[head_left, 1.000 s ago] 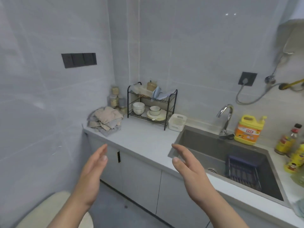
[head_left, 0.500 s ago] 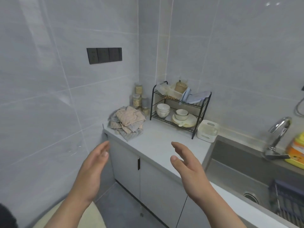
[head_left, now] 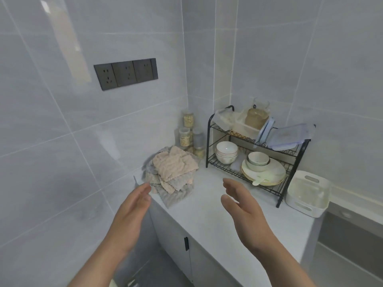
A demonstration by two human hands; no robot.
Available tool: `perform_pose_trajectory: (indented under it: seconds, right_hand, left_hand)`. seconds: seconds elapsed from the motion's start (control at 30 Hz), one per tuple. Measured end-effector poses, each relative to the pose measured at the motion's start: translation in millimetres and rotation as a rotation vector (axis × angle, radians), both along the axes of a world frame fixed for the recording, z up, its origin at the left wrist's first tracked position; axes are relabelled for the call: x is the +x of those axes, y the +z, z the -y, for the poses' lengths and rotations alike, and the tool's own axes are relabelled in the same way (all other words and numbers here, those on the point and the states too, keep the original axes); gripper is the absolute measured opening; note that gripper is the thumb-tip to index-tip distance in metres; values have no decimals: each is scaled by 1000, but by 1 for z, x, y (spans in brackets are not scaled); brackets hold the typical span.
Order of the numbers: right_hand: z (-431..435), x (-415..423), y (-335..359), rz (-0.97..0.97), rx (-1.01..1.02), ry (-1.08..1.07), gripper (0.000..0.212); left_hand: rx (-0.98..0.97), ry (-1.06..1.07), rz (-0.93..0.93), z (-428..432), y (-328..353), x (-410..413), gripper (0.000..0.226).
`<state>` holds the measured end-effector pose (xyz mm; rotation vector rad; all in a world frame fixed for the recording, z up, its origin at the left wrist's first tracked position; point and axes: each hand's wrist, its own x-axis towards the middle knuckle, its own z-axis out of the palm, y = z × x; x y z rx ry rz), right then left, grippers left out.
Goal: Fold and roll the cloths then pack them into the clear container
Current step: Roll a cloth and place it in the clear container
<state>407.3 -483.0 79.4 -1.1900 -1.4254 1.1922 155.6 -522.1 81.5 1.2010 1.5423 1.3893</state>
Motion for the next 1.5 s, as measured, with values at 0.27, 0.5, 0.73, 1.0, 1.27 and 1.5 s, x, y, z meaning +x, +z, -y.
perform_pose_trajectory:
  seconds: [0.27,0.5,0.73,1.0,1.27,1.5]
  right_hand:
    - [-86,-24,-18,52,-63,-16,35]
    - [-176,-74,-43,139,-133,-55,31]
    - [-283,-139,-86,236,-325,-129,38]
    - [-397,-170,-153,313,-504,-324,35]
    - [-448,-176,-196,599,-600,-267,15]
    - [-445,-169,-189,602,-553,-261,17]
  left_hand:
    - [-57,19,-28,-93,-7,-26,32]
    - [-128,-95,-55,-202,-31,-74,35]
    - [-230,-253,-150,-326,-59,-133,31]
    - [-216,-457,-532,-483,-108,-132,35]
    - [-265,-633,-910,-563,-174,-127,36]
    - [-283,-664,-1243,-570,-170,-123,17]
